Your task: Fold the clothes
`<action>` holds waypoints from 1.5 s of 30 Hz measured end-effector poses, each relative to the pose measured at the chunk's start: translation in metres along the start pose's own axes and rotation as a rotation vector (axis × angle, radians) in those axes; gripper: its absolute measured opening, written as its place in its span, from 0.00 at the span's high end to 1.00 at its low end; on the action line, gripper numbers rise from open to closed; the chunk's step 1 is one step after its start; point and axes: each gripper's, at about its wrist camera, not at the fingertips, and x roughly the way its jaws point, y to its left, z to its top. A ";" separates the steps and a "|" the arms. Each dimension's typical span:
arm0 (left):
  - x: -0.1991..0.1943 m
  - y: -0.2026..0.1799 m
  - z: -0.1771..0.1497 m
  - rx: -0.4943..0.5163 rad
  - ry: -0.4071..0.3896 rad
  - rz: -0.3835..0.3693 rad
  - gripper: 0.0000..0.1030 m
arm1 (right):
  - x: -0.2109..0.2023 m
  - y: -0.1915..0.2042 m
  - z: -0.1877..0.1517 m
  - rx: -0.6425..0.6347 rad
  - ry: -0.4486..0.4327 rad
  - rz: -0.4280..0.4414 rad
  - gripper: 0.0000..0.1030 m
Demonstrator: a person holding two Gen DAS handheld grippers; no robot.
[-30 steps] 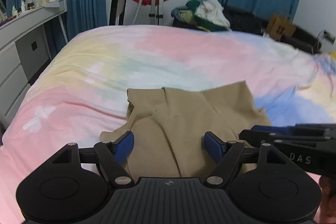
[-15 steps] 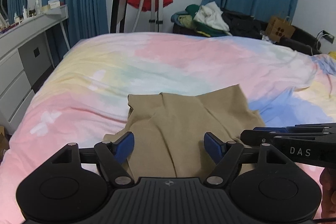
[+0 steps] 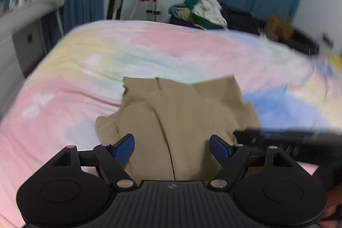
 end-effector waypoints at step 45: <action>0.051 0.092 -0.045 -0.964 0.073 -0.435 0.05 | 0.048 -0.061 -0.064 1.163 0.007 0.540 0.18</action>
